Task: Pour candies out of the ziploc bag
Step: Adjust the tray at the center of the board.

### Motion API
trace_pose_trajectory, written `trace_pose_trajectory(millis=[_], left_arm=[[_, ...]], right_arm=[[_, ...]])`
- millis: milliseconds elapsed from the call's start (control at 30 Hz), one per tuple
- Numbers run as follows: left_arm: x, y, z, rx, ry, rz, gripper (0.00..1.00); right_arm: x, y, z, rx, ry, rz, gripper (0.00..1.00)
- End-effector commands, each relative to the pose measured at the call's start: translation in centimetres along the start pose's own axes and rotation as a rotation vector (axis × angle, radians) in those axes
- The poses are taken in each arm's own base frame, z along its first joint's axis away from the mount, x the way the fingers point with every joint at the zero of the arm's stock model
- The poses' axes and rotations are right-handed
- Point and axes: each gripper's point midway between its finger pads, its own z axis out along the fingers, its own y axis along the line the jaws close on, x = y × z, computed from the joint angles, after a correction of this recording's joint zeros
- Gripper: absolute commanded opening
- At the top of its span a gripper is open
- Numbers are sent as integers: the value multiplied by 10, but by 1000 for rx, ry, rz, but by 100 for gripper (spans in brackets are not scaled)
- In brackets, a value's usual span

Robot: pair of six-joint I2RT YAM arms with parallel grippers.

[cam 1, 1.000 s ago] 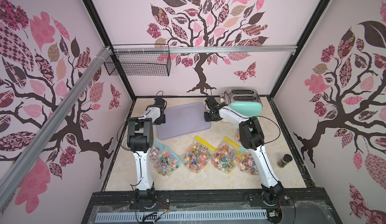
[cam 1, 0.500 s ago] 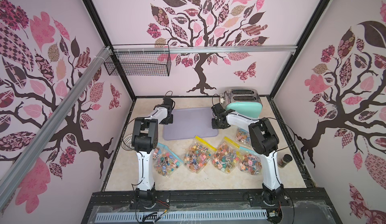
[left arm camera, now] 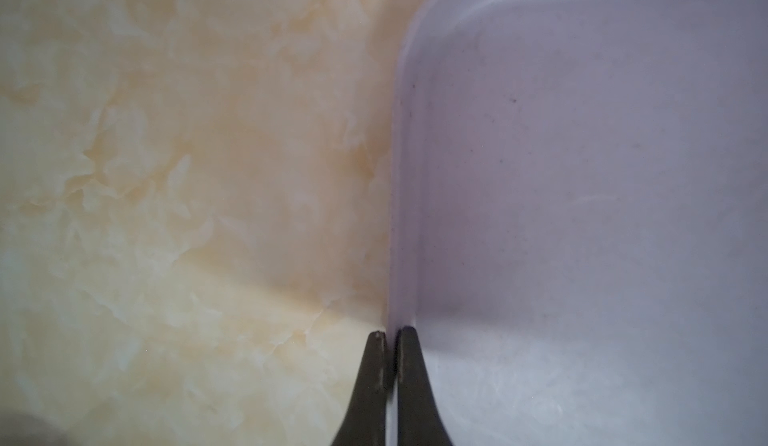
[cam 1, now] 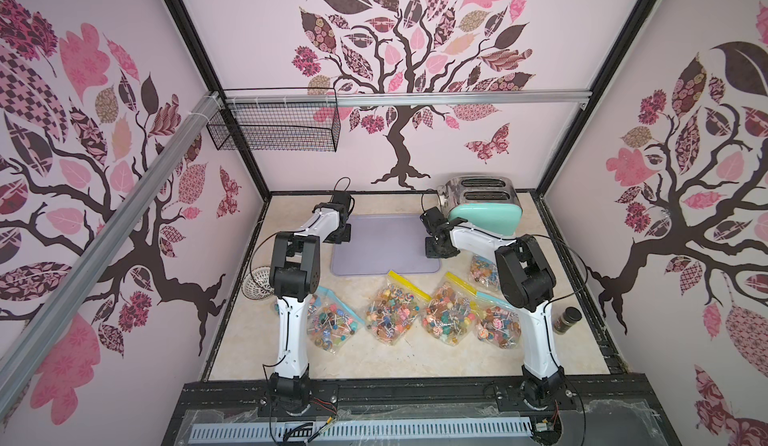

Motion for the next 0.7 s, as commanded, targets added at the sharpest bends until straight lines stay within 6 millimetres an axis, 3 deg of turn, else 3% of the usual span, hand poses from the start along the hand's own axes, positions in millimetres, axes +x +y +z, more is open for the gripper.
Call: trace_pose_trajectory(millis=[0,67,233,433,533,633,667], left_arm=[[14,-39,7,98,59,32,0],[16,-38,8,90,70,34,0],[19,-34,5,74,82,52,23],[8,-23,-8,28,49,56,39],[-2,-16,-22,8,17,45,45],[-13,-10,-44,2,-31,25,52],[-17,-8,-53,7,-50,18,62]], right_arm=[[33,-20,29,120,99,0,0],[33,-19,30,120,101,-2,0],[31,-16,30,107,97,-2,4],[23,-12,26,92,83,3,8],[16,-8,21,77,72,2,18],[3,-3,8,51,45,6,34],[-2,-2,1,39,31,8,40]])
